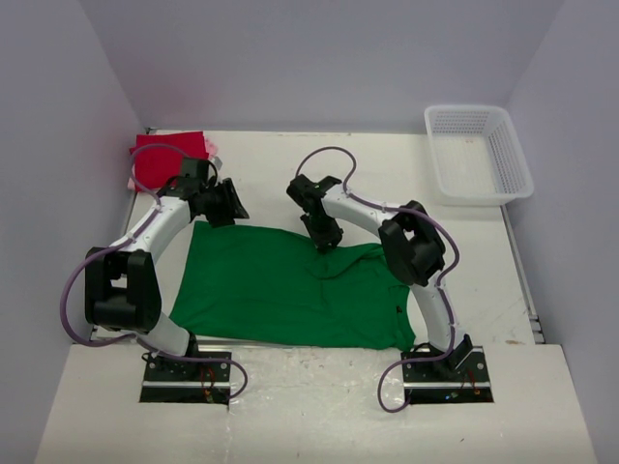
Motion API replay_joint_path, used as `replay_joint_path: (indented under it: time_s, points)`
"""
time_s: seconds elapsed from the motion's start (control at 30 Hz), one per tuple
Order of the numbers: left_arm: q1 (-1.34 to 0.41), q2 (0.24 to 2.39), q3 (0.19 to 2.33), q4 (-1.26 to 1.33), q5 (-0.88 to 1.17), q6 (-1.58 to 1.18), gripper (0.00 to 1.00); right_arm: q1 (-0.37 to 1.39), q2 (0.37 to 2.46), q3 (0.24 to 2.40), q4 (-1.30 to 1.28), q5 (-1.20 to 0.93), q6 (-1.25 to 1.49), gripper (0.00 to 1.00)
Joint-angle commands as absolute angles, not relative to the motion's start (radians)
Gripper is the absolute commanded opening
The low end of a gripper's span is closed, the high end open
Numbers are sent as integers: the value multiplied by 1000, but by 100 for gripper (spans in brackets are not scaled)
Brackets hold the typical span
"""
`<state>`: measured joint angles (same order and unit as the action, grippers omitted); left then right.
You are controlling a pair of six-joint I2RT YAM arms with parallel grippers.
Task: Fold and stack the t-shirts
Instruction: Grap the side of the flattened tshirt furthest away from the robot with both arms
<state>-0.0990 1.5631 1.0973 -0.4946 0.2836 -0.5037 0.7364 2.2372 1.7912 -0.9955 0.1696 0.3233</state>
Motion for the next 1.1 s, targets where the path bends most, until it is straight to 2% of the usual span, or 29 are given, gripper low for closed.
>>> replay_joint_path:
  time_s: [0.0, 0.13, 0.17, 0.23, 0.47, 0.57, 0.73, 1.07]
  points:
    - [-89, 1529, 1094, -471, 307, -477, 49, 752, 2200, 1775, -989, 172, 337, 33]
    - [-87, 1528, 1092, -469, 308, -477, 49, 758, 2192, 1758, -982, 179, 344, 27]
    - [-87, 1528, 1092, -468, 308, -477, 49, 759, 2194, 1755, -982, 181, 345, 20]
    - [-87, 1529, 1089, -466, 308, -477, 49, 758, 2195, 1755, -983, 186, 350, 15]
    - [-87, 1537, 1075, -457, 308, -479, 50, 761, 2184, 1761, -989, 230, 360, 16]
    - [-87, 1543, 1078, -454, 310, -479, 50, 761, 2181, 1778, -1002, 241, 359, 23]
    - [-87, 1543, 1072, -454, 304, -476, 50, 762, 2178, 1779, -1006, 244, 360, 20]
    - [-87, 1551, 1065, -446, 313, -474, 50, 762, 2157, 1773, -1014, 267, 370, 22]
